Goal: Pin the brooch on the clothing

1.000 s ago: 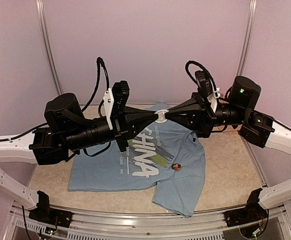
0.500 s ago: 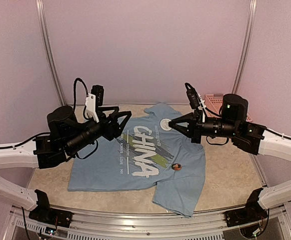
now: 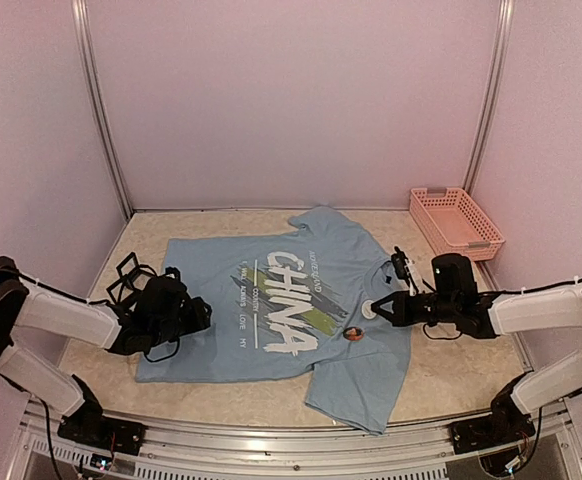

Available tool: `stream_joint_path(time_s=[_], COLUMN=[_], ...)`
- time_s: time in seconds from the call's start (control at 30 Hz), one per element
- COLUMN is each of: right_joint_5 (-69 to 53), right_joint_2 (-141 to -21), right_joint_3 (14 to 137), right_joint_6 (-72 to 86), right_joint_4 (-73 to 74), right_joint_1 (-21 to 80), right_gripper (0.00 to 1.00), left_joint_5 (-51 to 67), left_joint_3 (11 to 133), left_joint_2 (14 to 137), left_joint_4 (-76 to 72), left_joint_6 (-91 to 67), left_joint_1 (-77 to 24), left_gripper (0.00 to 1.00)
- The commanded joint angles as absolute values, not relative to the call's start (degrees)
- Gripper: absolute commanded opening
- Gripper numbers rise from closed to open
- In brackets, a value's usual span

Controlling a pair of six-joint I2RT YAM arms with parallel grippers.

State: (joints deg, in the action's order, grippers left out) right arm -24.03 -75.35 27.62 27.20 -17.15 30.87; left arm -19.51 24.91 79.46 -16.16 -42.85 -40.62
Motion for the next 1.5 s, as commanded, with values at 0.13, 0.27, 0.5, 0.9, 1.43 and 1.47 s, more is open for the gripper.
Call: stream_joint_path(time_s=[0.13, 0.27, 0.5, 0.9, 1.43, 1.47], right_joint_5=[-20.04, -21.34, -20.05, -21.60, -27.39, -28.01], right_joint_2=[-81.34, -81.32, -79.84, -79.61, -83.42, -83.31], right_joint_3=[24.27, 23.63, 26.34, 30.28, 31.17, 31.05], right_joint_6=[28.55, 28.78, 24.72, 15.27, 10.39, 10.19], right_joint_4=[-23.60, -24.47, -19.89, -19.97, -24.30, -24.68], right_joint_1=[25.51, 23.01, 22.94, 25.56, 28.34, 28.42], right_gripper=[0.00, 0.00, 0.00, 0.00, 0.00, 0.00], left_joint_5=[-21.65, -24.26, -25.81, 5.66, 3.75, 4.18], left_joint_3=[25.24, 25.40, 25.20, 52.65, 61.26, 61.14], left_joint_2=[90.61, 91.98, 87.93, 107.81, 116.81, 116.64], left_joint_4=[-18.15, -15.88, -23.60, -24.23, -13.77, -13.42], left_joint_6=[-50.79, -52.18, -42.92, -4.98, -2.27, -1.82], left_joint_1=[-35.00, -32.73, -35.99, -59.33, -60.11, -60.13], left_gripper=[0.63, 0.63, 0.67, 0.67, 0.58, 0.58])
